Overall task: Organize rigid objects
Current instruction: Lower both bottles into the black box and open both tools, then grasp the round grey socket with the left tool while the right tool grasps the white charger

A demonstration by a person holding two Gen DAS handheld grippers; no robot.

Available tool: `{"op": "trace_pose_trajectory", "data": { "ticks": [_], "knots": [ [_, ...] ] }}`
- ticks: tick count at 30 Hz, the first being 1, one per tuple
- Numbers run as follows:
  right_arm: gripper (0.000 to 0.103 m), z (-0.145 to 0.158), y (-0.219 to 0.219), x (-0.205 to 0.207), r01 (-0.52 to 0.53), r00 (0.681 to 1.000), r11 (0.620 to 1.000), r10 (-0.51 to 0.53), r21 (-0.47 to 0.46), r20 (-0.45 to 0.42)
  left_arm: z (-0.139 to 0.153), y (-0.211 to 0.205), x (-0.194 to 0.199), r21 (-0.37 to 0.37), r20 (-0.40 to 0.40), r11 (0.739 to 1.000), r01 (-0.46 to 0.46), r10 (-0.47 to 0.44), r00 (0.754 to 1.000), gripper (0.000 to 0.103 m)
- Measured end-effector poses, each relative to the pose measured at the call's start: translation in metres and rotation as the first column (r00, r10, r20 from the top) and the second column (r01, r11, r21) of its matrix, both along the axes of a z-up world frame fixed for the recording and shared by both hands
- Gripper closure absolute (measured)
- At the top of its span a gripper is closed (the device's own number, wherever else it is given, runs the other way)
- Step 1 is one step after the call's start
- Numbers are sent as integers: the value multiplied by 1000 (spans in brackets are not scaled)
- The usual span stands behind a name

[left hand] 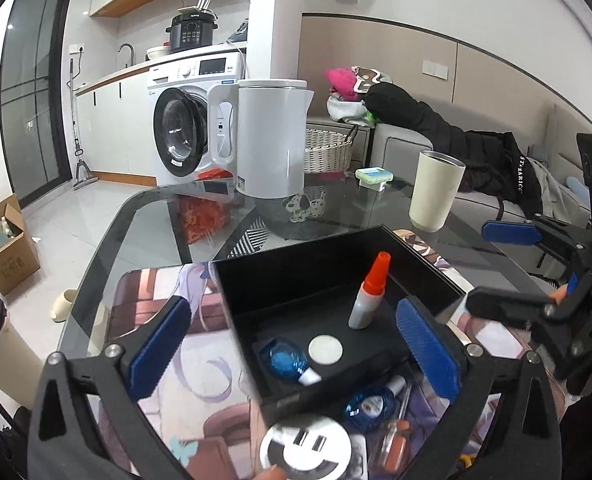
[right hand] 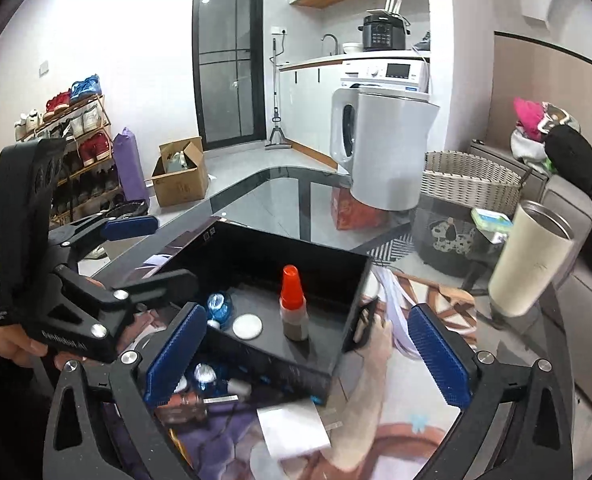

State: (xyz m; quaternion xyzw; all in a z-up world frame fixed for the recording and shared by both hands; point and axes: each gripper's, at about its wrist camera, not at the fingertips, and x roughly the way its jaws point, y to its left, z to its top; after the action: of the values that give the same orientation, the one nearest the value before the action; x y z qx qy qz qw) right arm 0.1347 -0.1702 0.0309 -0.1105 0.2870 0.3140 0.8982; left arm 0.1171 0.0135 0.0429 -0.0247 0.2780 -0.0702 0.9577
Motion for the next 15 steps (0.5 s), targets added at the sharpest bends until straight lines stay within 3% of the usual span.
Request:
{"op": "trace_pose_trajectory", "data": {
  "ticks": [8, 15],
  "knots": [
    [0, -13, -20, -11, 22, 999, 999, -24, -44, -48, -16, 8, -15, 43, -52, 999, -13, 15, 999, 0],
    [0, -45, -19, -7, 11, 993, 990, -27, -143, -112, -30, 9, -23, 61, -118, 998, 21, -14, 993, 0]
  ]
}}
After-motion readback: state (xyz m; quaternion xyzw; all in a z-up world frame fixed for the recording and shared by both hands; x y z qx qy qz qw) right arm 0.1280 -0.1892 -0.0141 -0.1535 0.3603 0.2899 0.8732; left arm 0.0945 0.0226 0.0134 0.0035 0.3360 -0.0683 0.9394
